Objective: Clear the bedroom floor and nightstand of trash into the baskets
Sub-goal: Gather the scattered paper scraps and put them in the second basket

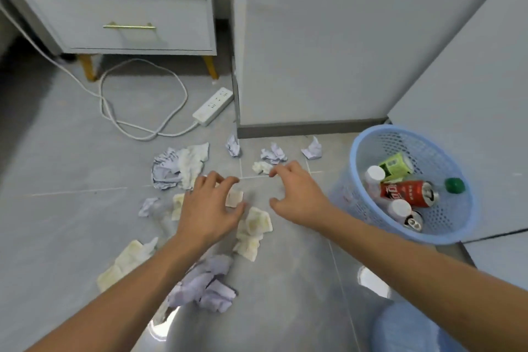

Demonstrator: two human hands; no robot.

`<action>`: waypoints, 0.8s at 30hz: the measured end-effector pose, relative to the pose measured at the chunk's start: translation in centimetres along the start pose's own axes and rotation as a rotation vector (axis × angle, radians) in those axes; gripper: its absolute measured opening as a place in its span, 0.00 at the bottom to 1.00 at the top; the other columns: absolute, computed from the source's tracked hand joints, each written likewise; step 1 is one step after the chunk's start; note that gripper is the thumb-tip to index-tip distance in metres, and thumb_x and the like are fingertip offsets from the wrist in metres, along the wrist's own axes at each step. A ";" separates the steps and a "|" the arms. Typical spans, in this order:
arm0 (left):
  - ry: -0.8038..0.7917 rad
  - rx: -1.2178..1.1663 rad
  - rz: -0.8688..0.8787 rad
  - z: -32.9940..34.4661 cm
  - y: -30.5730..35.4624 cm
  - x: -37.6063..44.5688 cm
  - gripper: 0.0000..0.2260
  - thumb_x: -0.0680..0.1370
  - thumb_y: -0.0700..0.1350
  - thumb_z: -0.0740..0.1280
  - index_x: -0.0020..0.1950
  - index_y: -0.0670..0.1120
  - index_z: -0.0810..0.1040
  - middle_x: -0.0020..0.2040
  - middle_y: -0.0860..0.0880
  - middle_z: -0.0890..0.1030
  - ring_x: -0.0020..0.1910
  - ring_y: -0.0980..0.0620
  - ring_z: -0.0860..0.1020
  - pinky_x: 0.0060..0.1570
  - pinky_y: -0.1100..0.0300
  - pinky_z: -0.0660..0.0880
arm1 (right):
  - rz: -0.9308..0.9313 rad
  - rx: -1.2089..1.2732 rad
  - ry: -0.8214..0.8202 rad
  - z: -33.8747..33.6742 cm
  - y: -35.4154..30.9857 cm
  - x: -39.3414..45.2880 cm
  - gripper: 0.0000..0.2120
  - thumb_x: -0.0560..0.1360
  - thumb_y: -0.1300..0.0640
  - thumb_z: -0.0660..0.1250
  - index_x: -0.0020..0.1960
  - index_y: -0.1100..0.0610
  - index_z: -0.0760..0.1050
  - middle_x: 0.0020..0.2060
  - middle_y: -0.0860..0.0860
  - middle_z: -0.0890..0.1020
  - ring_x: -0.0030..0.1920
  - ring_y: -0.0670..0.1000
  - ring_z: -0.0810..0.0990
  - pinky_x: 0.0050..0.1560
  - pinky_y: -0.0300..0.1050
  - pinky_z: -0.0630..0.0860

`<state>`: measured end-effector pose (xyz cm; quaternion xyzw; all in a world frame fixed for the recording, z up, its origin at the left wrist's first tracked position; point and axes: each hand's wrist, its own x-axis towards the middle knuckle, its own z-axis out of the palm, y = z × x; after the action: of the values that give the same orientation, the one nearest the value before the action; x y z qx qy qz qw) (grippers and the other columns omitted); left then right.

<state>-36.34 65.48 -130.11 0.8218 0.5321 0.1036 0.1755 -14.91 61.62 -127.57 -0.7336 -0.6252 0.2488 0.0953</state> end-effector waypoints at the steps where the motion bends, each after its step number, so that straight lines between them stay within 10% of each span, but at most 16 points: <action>1: -0.024 0.033 -0.052 0.2 -0.9 0.7 0.26 0.73 0.65 0.62 0.68 0.58 0.76 0.62 0.49 0.76 0.64 0.43 0.73 0.55 0.45 0.77 | 0.005 -0.001 -0.002 1.0 -0.3 1.9 0.26 0.70 0.53 0.71 0.67 0.48 0.70 0.64 0.51 0.68 0.63 0.59 0.71 0.62 0.55 0.75; 10: -0.116 0.102 -0.333 2.5 -8.2 6.6 0.39 0.70 0.67 0.71 0.78 0.63 0.61 0.82 0.45 0.53 0.81 0.35 0.50 0.75 0.33 0.58 | 0.054 -0.211 -0.021 3.5 2.7 13.1 0.45 0.67 0.44 0.76 0.78 0.41 0.59 0.77 0.58 0.53 0.77 0.69 0.52 0.75 0.61 0.62; 15: -0.203 0.141 -0.397 2.6 -11.0 9.5 0.47 0.67 0.73 0.71 0.80 0.68 0.51 0.84 0.45 0.42 0.81 0.32 0.45 0.73 0.31 0.58 | 0.027 -0.288 -0.153 5.1 4.3 14.2 0.37 0.70 0.42 0.76 0.75 0.41 0.63 0.74 0.56 0.60 0.72 0.65 0.61 0.72 0.60 0.66; 20: -0.241 0.153 -0.337 4.0 -12.4 8.5 0.29 0.71 0.67 0.70 0.70 0.61 0.72 0.77 0.49 0.59 0.72 0.38 0.62 0.62 0.42 0.73 | -0.135 -0.364 -0.027 8.6 4.2 13.0 0.15 0.80 0.51 0.67 0.65 0.43 0.69 0.67 0.53 0.67 0.63 0.60 0.66 0.61 0.57 0.73; 24: -0.081 0.177 -0.210 5.7 -12.7 6.5 0.12 0.78 0.57 0.67 0.58 0.53 0.78 0.65 0.48 0.69 0.57 0.42 0.68 0.44 0.49 0.76 | -0.200 -0.338 -0.042 10.1 4.3 11.1 0.21 0.79 0.64 0.63 0.66 0.45 0.68 0.67 0.54 0.64 0.64 0.61 0.64 0.61 0.54 0.73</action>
<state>-42.34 75.11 -140.48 0.7774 0.6147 0.0041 0.1336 -15.04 69.69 -140.92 -0.6680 -0.7297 0.1449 -0.0180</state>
